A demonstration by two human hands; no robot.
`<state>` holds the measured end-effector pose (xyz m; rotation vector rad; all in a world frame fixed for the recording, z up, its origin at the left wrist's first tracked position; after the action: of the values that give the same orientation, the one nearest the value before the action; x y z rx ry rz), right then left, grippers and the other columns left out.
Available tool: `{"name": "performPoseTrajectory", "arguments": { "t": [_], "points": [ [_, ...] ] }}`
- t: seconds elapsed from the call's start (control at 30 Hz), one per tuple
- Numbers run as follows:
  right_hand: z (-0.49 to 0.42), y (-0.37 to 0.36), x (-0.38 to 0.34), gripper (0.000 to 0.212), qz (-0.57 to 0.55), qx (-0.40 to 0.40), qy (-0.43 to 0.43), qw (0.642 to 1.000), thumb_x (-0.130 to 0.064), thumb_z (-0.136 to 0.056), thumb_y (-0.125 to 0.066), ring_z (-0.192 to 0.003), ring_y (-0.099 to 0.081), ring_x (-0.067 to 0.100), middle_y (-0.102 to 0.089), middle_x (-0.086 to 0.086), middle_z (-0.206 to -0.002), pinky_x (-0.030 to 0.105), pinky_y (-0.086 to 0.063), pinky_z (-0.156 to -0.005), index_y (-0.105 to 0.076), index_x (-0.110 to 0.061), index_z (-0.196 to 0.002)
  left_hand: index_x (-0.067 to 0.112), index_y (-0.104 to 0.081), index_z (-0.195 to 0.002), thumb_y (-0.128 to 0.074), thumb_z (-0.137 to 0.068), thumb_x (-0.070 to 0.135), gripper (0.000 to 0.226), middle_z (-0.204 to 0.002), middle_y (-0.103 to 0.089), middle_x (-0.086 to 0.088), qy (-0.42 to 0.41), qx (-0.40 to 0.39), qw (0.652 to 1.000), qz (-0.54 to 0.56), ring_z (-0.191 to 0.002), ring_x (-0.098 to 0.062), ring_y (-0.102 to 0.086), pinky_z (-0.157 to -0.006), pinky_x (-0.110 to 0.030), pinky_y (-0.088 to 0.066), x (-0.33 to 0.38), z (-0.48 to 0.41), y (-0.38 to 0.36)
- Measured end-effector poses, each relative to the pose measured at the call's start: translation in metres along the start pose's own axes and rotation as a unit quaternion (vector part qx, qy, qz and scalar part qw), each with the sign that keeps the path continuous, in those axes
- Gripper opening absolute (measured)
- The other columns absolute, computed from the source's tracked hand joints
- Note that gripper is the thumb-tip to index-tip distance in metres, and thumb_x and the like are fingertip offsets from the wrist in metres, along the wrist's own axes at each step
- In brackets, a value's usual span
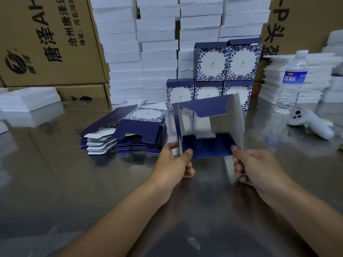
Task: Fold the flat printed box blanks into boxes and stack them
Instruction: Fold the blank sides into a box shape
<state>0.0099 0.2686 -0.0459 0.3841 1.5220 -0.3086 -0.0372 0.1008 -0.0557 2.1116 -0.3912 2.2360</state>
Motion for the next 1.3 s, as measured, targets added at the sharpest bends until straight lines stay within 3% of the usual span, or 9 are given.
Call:
{"name": "performPoseTrajectory", "arguments": {
  "t": [0.17,0.37,0.5,0.67,0.8,1.03,1.3],
  "points": [
    [0.005,-0.004,-0.002,0.04,-0.01,-0.027,-0.028,0.999,-0.026,-0.094,-0.055,-0.035,-0.04,0.007,-0.043,-0.003,-0.041,0.018,-0.035,-0.038,-0.049,-0.013,-0.057,0.007,-0.041,-0.127,-0.055,-0.094,0.006,0.036,-0.045,-0.044,0.003,0.023,0.008,0.998,0.058,-0.041,-0.011,-0.043,-0.048,-0.022,-0.047,0.0,-0.001,0.001],
    [0.01,-0.005,-0.003,0.04,-0.073,-0.115,-0.11,0.985,-0.03,-0.094,-0.053,-0.037,-0.047,0.011,-0.046,0.002,-0.045,0.019,-0.041,-0.036,-0.051,-0.011,-0.06,0.007,-0.039,-0.131,-0.056,-0.094,0.007,0.04,-0.045,-0.046,0.0,0.035,-0.017,0.995,0.095,-0.039,-0.011,-0.046,-0.047,-0.022,-0.048,0.001,0.001,-0.004],
    [0.008,-0.005,-0.001,0.039,-0.074,-0.108,-0.107,0.986,-0.024,-0.095,-0.052,-0.036,-0.043,0.009,-0.044,0.0,-0.042,0.017,-0.038,-0.035,-0.048,-0.01,-0.059,0.006,-0.035,-0.132,-0.052,-0.096,0.008,0.039,-0.046,-0.051,-0.001,0.047,-0.042,0.99,0.122,-0.042,-0.013,-0.055,-0.05,-0.026,-0.052,0.001,0.004,-0.008],
    [0.01,-0.007,-0.003,0.04,-0.094,-0.103,-0.102,0.985,-0.025,-0.093,-0.056,-0.037,-0.047,0.013,-0.047,0.003,-0.044,0.019,-0.041,-0.036,-0.051,-0.009,-0.057,0.004,-0.035,-0.131,-0.05,-0.095,0.002,0.039,-0.044,-0.047,-0.001,0.048,-0.038,0.991,0.115,-0.039,-0.011,-0.051,-0.048,-0.024,-0.051,0.001,0.004,-0.009],
    [0.015,-0.01,-0.003,0.046,-0.112,-0.139,-0.115,0.977,-0.029,-0.09,-0.06,-0.037,-0.049,0.014,-0.049,0.005,-0.045,0.02,-0.043,-0.036,-0.058,-0.011,-0.047,0.002,-0.035,-0.132,-0.052,-0.095,0.004,0.04,-0.046,-0.05,-0.001,0.05,-0.053,0.991,0.114,-0.041,-0.012,-0.054,-0.048,-0.024,-0.051,0.001,0.008,-0.011],
    [0.014,-0.009,-0.002,0.051,-0.089,-0.145,-0.108,0.979,-0.022,-0.09,-0.06,-0.035,-0.046,0.01,-0.045,0.002,-0.042,0.017,-0.04,-0.035,-0.058,-0.015,-0.039,0.0,-0.039,-0.13,-0.055,-0.094,0.008,0.04,-0.067,-0.07,-0.01,0.052,-0.104,0.986,0.121,-0.063,-0.02,-0.071,-0.061,-0.027,-0.058,0.004,0.014,-0.018],
    [0.02,-0.014,-0.005,0.041,-0.075,-0.201,-0.117,0.97,-0.026,-0.086,-0.062,-0.04,-0.05,0.012,-0.05,0.005,-0.047,0.019,-0.043,-0.039,-0.065,-0.013,-0.047,-0.002,-0.052,-0.112,-0.055,-0.093,0.003,0.02,-0.057,-0.064,-0.005,0.052,-0.099,0.989,0.095,-0.05,-0.013,-0.063,-0.06,-0.026,-0.057,0.003,0.014,-0.016]
  ]
}}
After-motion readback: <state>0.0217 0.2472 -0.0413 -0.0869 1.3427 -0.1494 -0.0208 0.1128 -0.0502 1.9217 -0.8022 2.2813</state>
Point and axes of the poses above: each hand's wrist, its own z-axis away from the middle knuckle, its own y-axis out of the back of the hand, x = y × z, the point moved 2 cm from there along -z, towards the middle knuckle
